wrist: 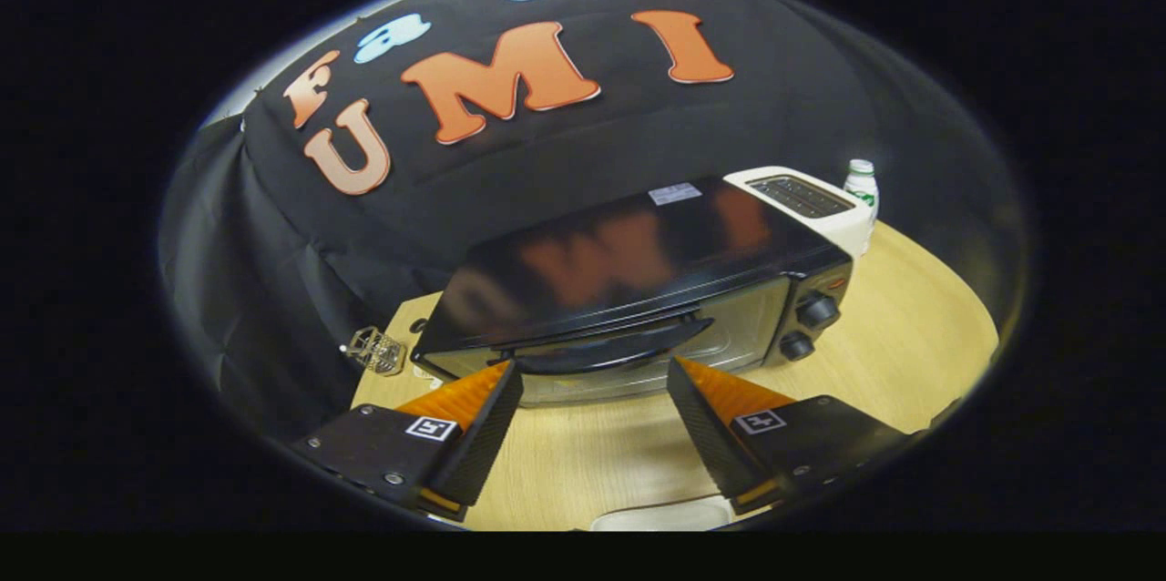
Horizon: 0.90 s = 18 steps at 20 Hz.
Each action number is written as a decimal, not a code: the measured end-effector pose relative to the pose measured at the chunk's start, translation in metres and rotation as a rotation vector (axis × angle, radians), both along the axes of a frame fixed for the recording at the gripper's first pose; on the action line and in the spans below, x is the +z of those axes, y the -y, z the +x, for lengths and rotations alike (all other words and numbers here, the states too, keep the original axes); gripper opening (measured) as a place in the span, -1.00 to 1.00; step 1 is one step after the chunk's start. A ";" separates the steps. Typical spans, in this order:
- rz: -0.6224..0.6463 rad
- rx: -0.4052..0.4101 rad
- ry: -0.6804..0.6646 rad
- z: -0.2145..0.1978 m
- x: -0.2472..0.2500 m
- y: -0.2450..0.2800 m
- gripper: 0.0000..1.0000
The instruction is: Open the toaster oven, put the food inside, and close the toaster oven door.
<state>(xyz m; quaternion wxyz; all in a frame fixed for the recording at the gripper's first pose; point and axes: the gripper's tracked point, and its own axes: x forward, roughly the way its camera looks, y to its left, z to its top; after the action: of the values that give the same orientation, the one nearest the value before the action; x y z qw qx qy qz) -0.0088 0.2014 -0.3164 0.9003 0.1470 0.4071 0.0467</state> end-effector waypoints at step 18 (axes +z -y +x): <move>-0.264 -0.136 0.603 -0.046 0.248 0.112 0.96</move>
<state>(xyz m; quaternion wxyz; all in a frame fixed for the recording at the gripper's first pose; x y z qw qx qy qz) -0.0548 0.0889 -0.0684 0.9925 0.0355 0.1144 -0.0252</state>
